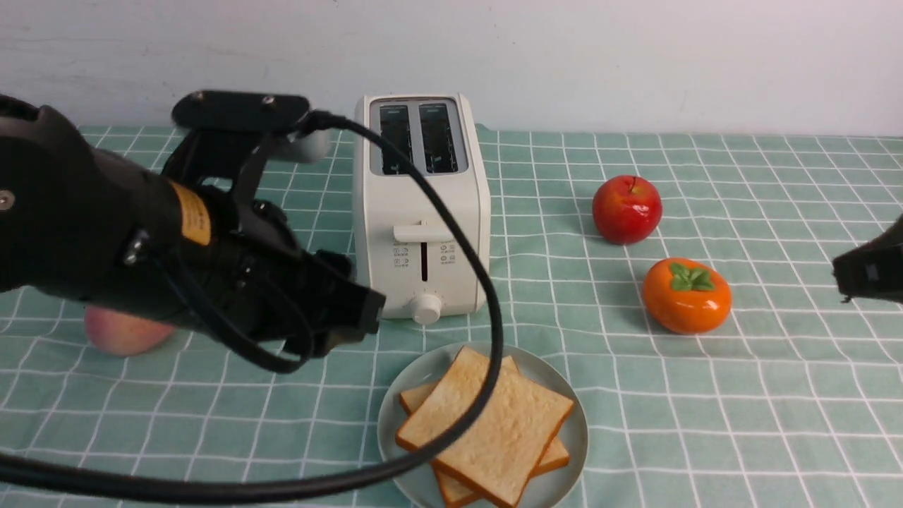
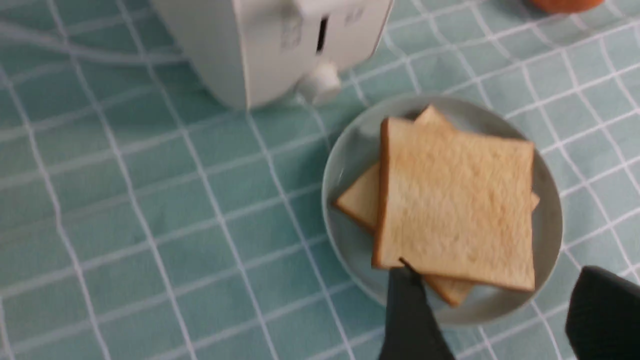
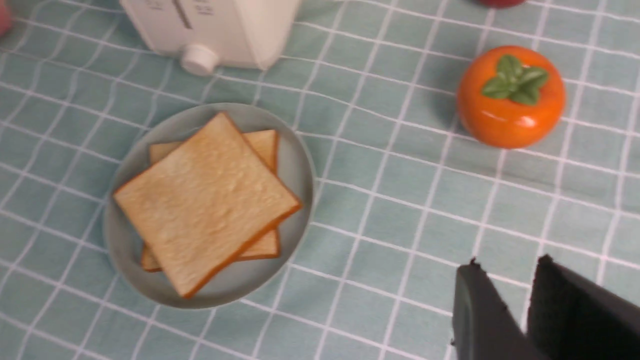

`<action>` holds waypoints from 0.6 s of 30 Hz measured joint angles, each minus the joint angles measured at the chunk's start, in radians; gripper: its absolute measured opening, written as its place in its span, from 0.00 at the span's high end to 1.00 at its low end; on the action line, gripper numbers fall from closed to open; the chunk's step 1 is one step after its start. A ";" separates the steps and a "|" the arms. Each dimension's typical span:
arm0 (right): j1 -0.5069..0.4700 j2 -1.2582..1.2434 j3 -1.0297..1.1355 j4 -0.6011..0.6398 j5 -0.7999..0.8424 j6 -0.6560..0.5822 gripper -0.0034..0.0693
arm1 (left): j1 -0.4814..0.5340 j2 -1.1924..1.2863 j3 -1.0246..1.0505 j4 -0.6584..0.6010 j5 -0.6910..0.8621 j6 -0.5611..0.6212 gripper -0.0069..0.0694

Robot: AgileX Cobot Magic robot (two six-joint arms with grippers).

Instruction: Take toasted bread from bread machine on blue coffee table place on plate.

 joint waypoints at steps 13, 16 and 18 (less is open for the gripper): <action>-0.014 -0.416 0.448 -0.165 -0.317 0.202 0.98 | 0.000 -0.164 0.118 -0.262 0.084 0.108 0.93; -0.014 -0.539 0.596 -0.165 -0.467 0.202 0.98 | 0.000 -0.237 0.123 -0.269 0.108 0.052 0.93; -0.014 -0.594 0.665 -0.165 -0.543 0.202 0.98 | 0.000 -0.277 0.135 -0.273 0.120 0.011 0.93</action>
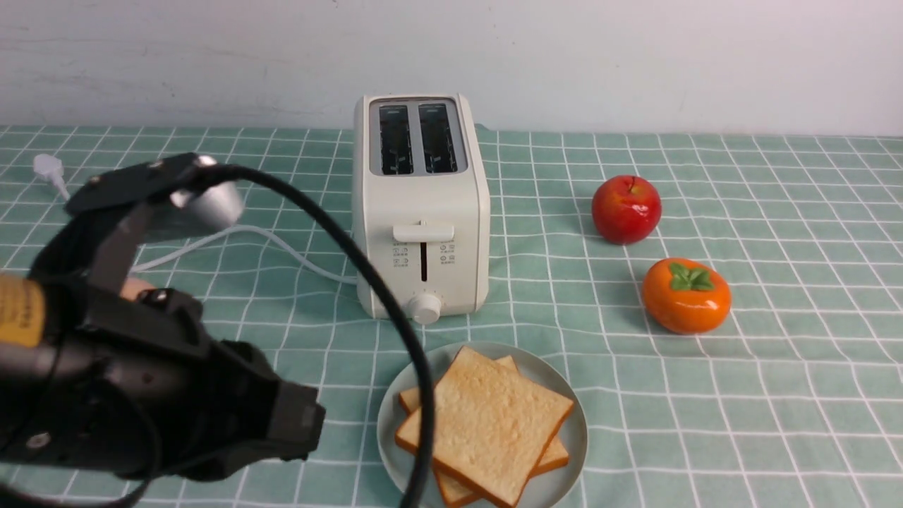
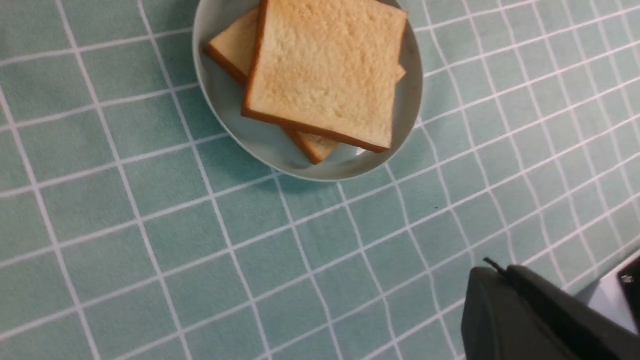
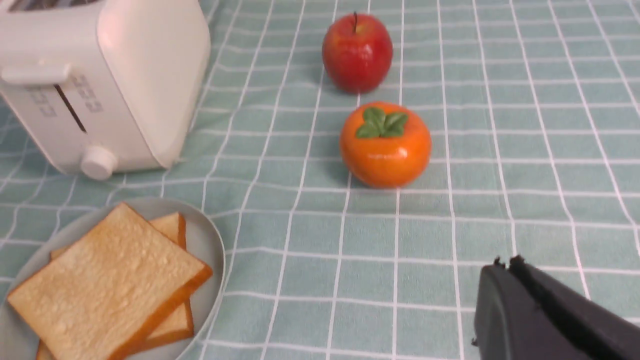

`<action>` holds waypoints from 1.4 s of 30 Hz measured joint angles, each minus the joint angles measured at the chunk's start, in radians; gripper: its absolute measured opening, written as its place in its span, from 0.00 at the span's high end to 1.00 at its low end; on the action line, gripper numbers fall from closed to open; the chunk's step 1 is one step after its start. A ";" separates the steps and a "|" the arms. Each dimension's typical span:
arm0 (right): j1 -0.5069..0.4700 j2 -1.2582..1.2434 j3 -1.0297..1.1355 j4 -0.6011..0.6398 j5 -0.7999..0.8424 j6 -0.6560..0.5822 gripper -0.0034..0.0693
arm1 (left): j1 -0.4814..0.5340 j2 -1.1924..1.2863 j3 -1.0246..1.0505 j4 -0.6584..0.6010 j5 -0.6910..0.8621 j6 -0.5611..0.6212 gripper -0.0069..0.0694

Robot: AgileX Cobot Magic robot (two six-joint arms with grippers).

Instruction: Take toasted bread from bread machine on blue coffee table place on plate.

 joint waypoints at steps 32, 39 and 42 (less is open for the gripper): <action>0.000 -0.194 0.270 -0.052 -0.186 0.000 0.96 | 0.000 -0.516 0.282 0.059 -0.207 -0.022 0.93; 0.000 -0.194 0.270 -0.052 -0.184 -0.001 0.95 | 0.033 -0.698 0.314 0.295 -0.275 -0.005 0.93; 0.000 -0.194 0.270 -0.052 -0.184 -0.002 0.95 | 0.137 -0.791 0.382 0.340 -0.373 -0.013 0.93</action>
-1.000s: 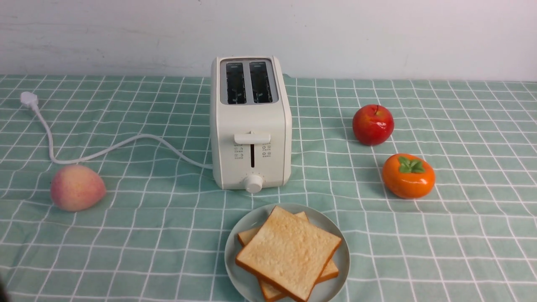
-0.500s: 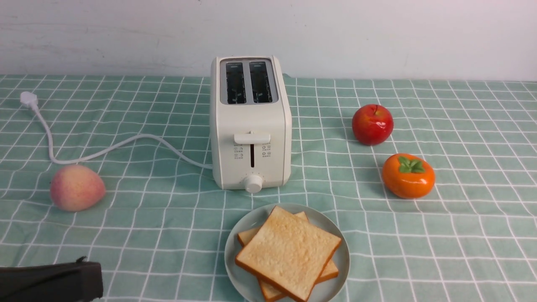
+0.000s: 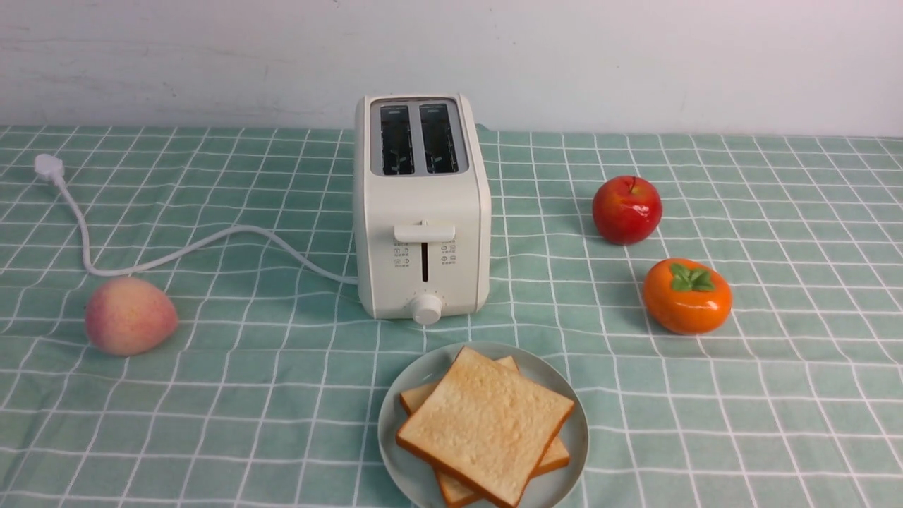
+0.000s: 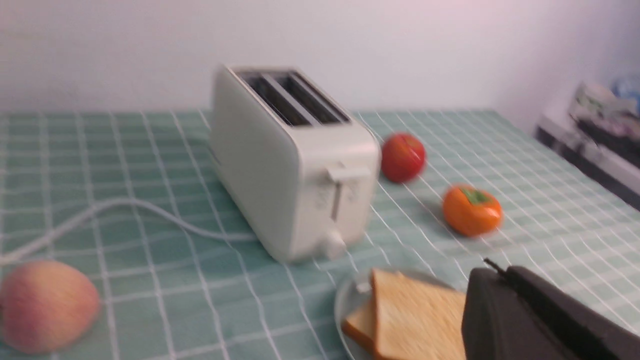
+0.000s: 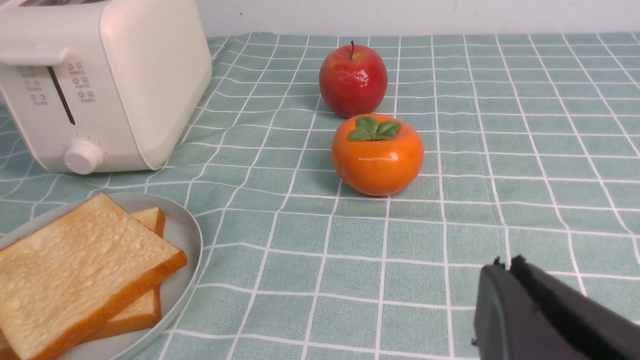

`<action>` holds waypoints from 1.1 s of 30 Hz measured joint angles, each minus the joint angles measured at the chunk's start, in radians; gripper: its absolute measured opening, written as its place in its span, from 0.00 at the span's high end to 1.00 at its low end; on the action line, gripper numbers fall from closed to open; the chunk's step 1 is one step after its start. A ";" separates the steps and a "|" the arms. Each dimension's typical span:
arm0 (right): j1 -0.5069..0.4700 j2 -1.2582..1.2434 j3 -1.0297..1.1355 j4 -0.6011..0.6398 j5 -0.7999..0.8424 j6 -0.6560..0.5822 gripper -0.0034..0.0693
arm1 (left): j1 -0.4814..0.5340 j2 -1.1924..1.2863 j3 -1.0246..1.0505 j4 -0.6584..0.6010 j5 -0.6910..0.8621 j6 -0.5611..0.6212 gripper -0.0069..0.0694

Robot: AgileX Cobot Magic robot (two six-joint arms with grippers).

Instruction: Take toasted bread from bread machine on blue coffee table place on plate.

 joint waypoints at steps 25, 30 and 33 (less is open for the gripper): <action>0.000 -0.001 0.000 0.000 0.001 0.000 0.91 | 0.258 -0.188 0.576 -0.047 -0.112 0.092 0.91; 0.000 -0.001 0.000 0.000 0.001 0.000 0.91 | 0.258 -0.188 0.576 -0.048 -0.112 0.189 0.90; 0.000 -0.001 0.000 0.000 0.001 0.000 0.90 | 0.265 -0.188 0.576 -0.048 -0.112 0.214 0.89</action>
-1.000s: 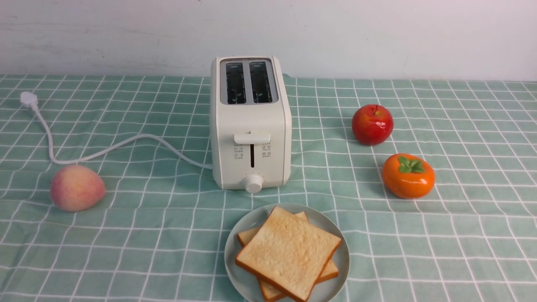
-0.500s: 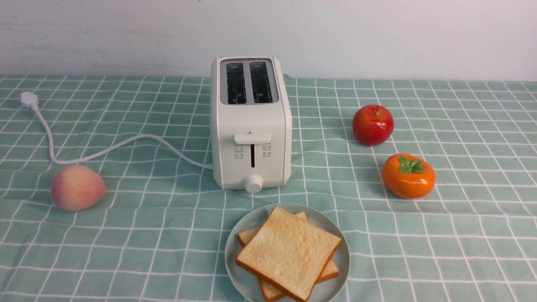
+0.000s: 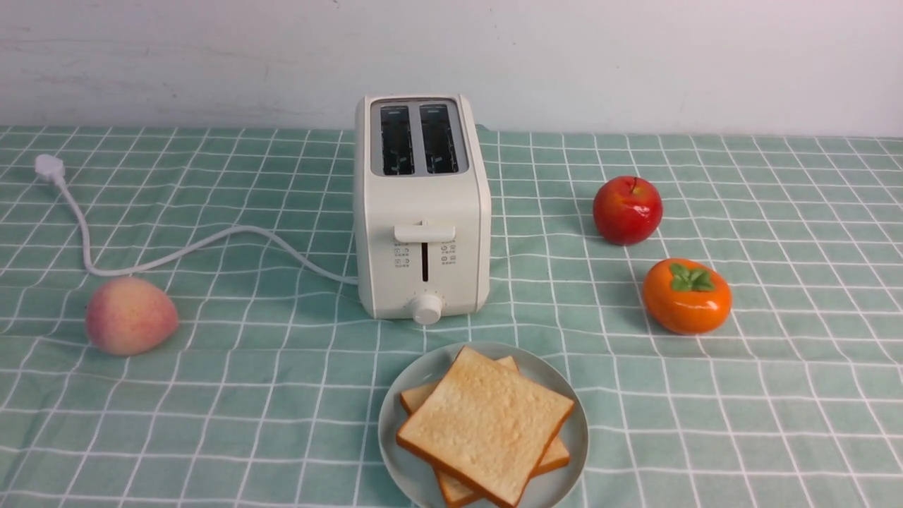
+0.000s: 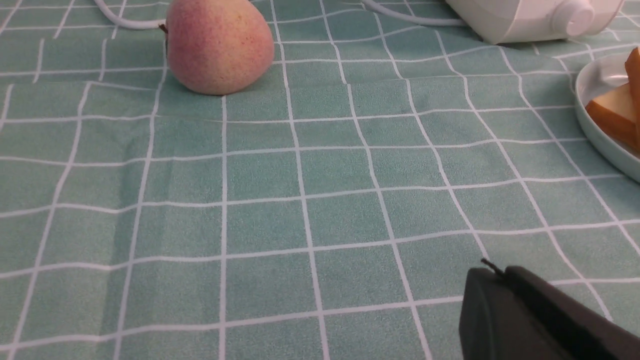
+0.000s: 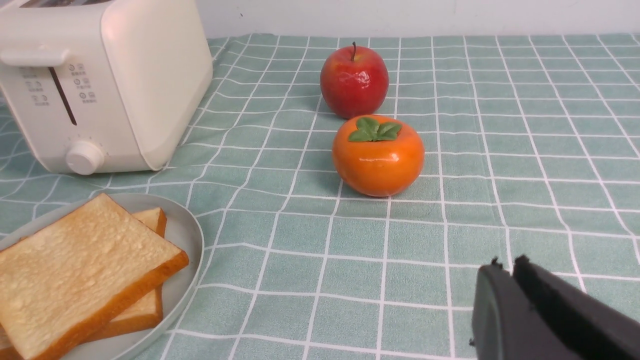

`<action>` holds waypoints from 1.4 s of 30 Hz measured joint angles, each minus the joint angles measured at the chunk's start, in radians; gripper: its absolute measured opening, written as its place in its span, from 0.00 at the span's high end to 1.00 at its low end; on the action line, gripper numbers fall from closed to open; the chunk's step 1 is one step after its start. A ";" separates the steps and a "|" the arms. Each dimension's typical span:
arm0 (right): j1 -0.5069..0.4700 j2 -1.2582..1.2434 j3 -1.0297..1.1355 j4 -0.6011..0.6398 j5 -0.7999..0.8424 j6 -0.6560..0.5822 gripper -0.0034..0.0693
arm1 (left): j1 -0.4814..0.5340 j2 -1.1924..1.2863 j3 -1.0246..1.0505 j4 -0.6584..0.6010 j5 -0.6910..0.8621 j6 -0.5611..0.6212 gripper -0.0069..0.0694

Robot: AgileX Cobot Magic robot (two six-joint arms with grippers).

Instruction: Take toasted bread from bread machine on blue coffee table place on plate.

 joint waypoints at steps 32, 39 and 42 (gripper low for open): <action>0.000 -0.001 0.000 0.000 0.000 0.000 0.87 | 0.072 0.000 0.000 -0.015 -0.001 0.004 0.86; -0.112 -0.085 0.000 0.000 0.001 0.000 0.85 | 0.072 0.000 0.000 -0.015 -0.001 0.004 0.84; -0.199 -0.170 0.000 0.000 0.002 0.000 0.85 | 0.072 0.000 0.000 -0.015 -0.001 0.004 0.84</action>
